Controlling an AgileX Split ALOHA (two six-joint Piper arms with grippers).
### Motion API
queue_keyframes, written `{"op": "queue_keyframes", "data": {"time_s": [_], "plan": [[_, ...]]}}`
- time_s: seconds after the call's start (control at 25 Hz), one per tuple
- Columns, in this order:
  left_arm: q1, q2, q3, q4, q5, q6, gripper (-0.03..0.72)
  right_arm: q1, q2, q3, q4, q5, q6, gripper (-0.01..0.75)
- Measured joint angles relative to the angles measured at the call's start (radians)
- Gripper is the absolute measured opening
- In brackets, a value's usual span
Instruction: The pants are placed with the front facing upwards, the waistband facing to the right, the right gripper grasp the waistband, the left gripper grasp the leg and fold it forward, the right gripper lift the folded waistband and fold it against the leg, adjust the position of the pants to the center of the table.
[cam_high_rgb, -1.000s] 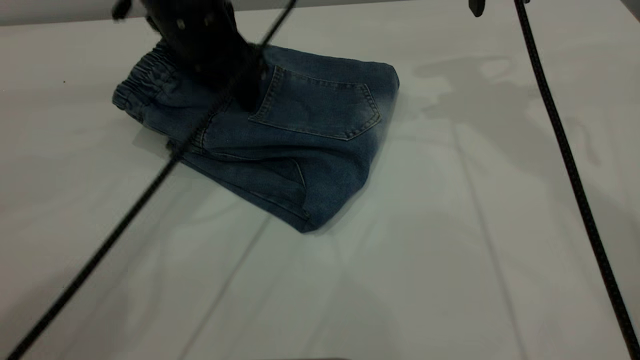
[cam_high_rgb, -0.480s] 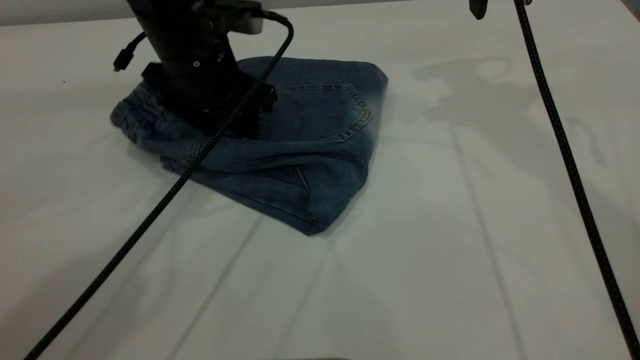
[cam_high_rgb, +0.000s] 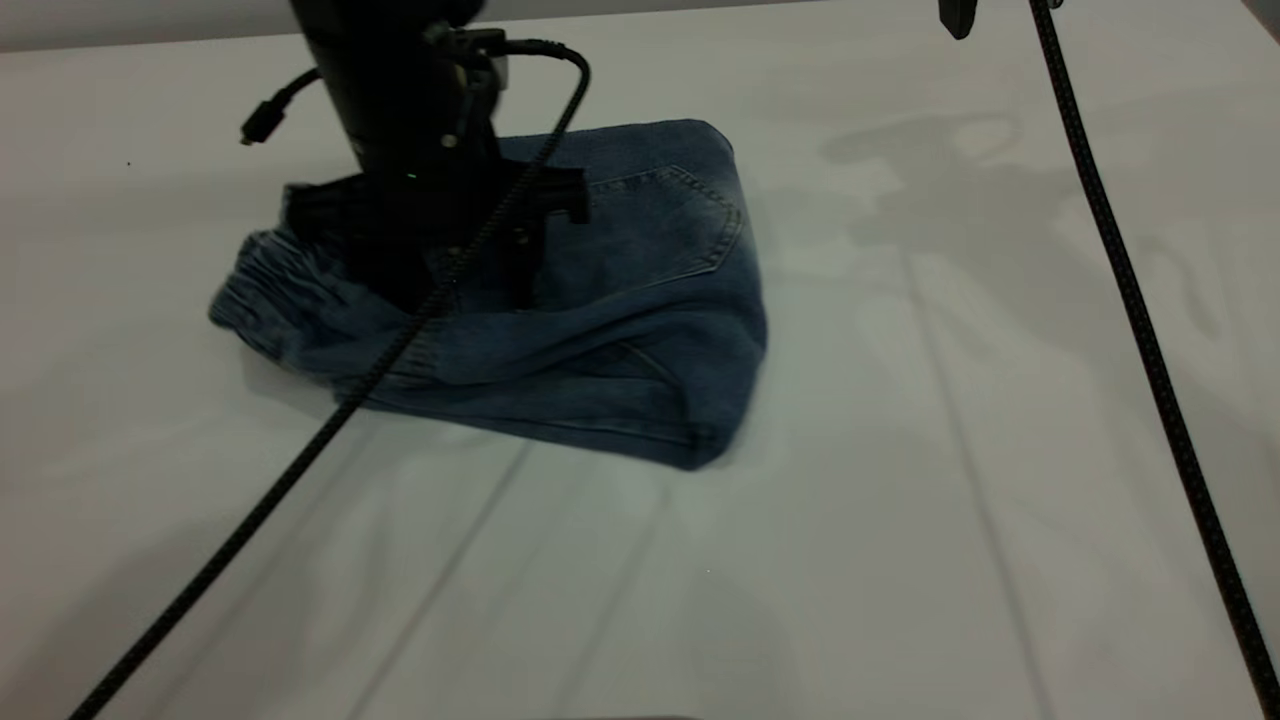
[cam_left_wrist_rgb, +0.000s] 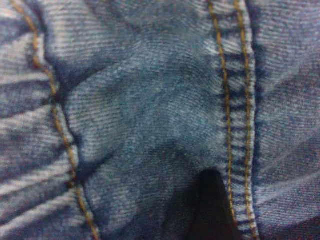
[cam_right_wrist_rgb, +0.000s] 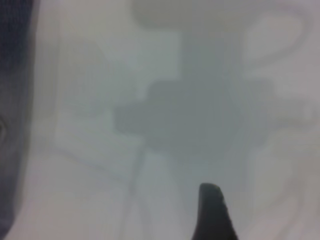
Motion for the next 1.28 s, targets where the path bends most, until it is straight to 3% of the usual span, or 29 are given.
{"op": "queue_keyframes", "data": {"time_s": [0.16,0.4,0.68,1.08,1.28], "plan": [[-0.011,-0.002,0.0,-0.014,0.009,-0.082,0.463,0.0,0.0,-0.021,-0.002,0.031,0.0,0.389],[-0.011,-0.108,0.001,-0.02,0.056,-0.056,0.463,0.0,-0.009,-0.072,-0.002,0.057,-0.003,0.389],[-0.011,-0.405,0.001,0.141,0.126,-0.008,0.463,0.0,-0.077,-0.145,0.004,0.097,-0.005,0.389],[-0.011,-0.878,0.001,0.206,0.447,0.361,0.463,0.0,-0.406,-0.136,0.152,0.117,-0.063,0.389],[-0.011,-1.086,0.001,0.206,0.625,0.521,0.463,0.0,-0.676,-0.004,0.166,0.122,-0.078,0.389]]}}
